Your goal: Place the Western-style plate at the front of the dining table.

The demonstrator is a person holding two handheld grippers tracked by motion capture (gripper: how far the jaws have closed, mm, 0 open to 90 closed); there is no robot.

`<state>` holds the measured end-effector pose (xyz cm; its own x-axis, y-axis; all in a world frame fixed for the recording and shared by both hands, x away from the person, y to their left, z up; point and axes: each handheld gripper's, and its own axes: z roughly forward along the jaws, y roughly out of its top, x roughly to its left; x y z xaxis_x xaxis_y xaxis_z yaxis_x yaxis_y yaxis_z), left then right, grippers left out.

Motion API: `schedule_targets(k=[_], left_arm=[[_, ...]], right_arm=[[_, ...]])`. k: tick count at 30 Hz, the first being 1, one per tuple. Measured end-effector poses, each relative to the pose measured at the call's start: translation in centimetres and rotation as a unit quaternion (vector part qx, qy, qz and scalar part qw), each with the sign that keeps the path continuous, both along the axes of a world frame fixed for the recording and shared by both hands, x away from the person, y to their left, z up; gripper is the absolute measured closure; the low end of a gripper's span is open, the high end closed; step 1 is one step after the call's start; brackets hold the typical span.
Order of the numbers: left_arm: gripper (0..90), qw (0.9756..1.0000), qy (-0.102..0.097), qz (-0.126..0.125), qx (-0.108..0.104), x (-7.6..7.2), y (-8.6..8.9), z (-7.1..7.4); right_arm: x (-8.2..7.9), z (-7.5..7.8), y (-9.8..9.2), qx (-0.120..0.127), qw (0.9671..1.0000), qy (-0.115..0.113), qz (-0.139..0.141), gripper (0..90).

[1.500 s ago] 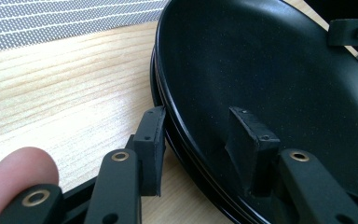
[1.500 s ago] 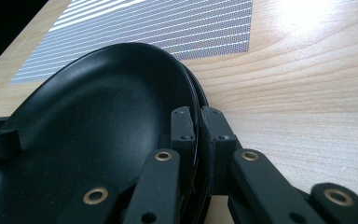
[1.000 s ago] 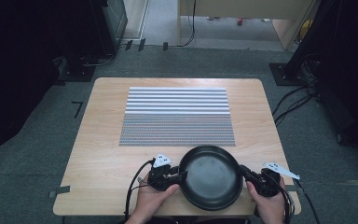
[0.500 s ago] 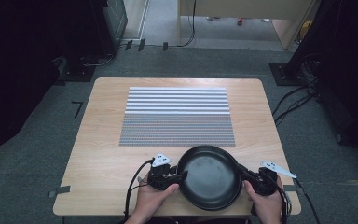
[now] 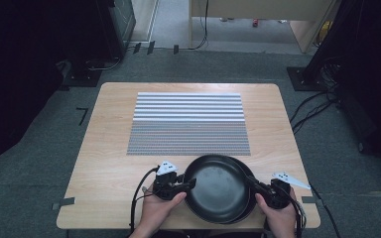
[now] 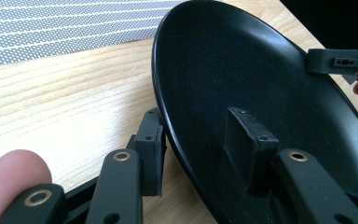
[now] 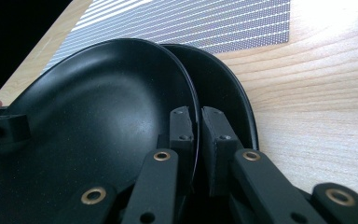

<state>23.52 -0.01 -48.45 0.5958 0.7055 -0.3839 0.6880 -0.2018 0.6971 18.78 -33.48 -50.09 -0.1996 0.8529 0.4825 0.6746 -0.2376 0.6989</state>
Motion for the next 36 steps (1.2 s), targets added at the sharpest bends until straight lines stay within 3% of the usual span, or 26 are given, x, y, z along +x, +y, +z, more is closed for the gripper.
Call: schedule_targets(k=[12, 18, 28, 32, 36], left_arm=[[61.7, 1.0000, 0.005, 0.000, -0.001, -0.1, 0.6, 0.4], [65.3, 0.9996, -0.009, 0.026, 0.009, -0.3, 1.4, 1.0], [64.9, 0.9999, 0.002, 0.011, 0.007, -0.8, 1.6, 0.6], [62.3, 0.9998, 0.020, -0.006, -0.005, -0.9, 1.7, 0.3], [60.9, 0.9996, 0.023, -0.012, -0.009, -1.1, 1.7, 0.2]], right_arm=[[0.2, -0.2, 0.2, 0.007, 1.0000, 0.001, 0.006, 82.2], [0.2, -0.3, 0.4, 0.002, 1.0000, 0.005, 0.005, 80.1], [0.5, -0.9, -0.3, 0.059, 0.9977, 0.032, 0.005, 80.4], [0.5, -1.3, -0.3, 0.070, 0.9970, 0.032, 0.006, 79.5], [0.7, -1.5, -0.1, 0.084, 0.9958, 0.035, 0.001, 79.3]])
